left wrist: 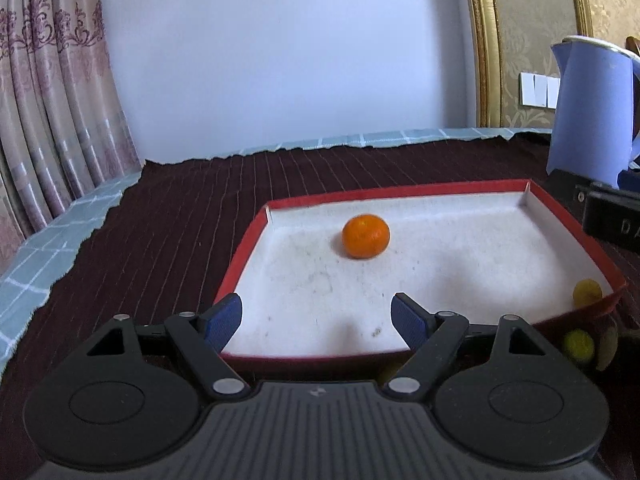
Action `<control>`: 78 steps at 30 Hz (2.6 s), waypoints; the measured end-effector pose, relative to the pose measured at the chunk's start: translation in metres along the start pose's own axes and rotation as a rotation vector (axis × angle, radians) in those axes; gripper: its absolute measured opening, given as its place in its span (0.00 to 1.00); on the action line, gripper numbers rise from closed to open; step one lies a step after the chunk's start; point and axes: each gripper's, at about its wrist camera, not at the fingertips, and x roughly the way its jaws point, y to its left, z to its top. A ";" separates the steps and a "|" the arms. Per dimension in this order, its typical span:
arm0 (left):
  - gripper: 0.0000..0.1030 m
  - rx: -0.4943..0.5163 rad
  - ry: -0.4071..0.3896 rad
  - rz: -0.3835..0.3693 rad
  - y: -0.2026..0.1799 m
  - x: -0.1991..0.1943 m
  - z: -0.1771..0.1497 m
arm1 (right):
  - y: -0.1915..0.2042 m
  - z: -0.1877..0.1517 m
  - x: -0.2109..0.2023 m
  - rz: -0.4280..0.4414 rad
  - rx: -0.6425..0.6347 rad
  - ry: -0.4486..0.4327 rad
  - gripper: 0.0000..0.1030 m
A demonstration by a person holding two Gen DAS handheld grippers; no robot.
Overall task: Organize fruits
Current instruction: 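Withdraw both open tools from the tray back toward the loose fruit, then grasp a second mandarin orange with the left tool while the right tool approaches a dark cylinder piece, then close the right tool on the dark cylinder piece while the left tool holds the orange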
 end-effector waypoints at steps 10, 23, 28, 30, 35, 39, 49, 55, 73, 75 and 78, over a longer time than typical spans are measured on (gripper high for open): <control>0.83 -0.016 -0.039 0.030 0.007 -0.012 -0.018 | -0.005 -0.006 -0.023 0.010 0.036 -0.021 0.95; 0.83 -0.026 -0.163 0.095 0.033 -0.046 -0.042 | -0.014 -0.023 -0.072 -0.002 0.086 0.035 1.00; 0.84 -0.010 -0.166 0.115 0.050 -0.050 -0.054 | -0.015 -0.024 -0.084 -0.027 0.042 0.062 1.00; 0.84 0.000 -0.161 0.114 0.058 -0.052 -0.060 | -0.014 -0.026 -0.088 -0.022 0.030 0.075 1.00; 0.84 0.039 -0.139 0.130 0.073 -0.050 -0.073 | -0.008 -0.034 -0.090 -0.009 -0.017 0.129 1.00; 0.84 0.019 -0.108 0.090 0.085 -0.047 -0.076 | -0.005 -0.039 -0.090 0.009 -0.036 0.177 1.00; 0.84 0.015 -0.007 -0.023 0.094 -0.037 -0.073 | 0.001 -0.046 -0.092 0.045 -0.067 0.198 1.00; 0.67 0.021 0.075 -0.066 0.090 -0.019 -0.068 | -0.003 -0.047 -0.087 0.058 -0.035 0.218 1.00; 0.40 0.017 0.042 -0.064 0.079 -0.028 -0.070 | 0.004 -0.051 -0.078 0.047 -0.099 0.321 0.92; 0.40 0.014 0.041 -0.067 0.080 -0.029 -0.070 | 0.003 -0.051 -0.073 0.044 -0.099 0.342 0.83; 0.40 0.014 0.038 -0.071 0.080 -0.031 -0.070 | 0.003 -0.049 -0.066 0.030 -0.116 0.358 0.73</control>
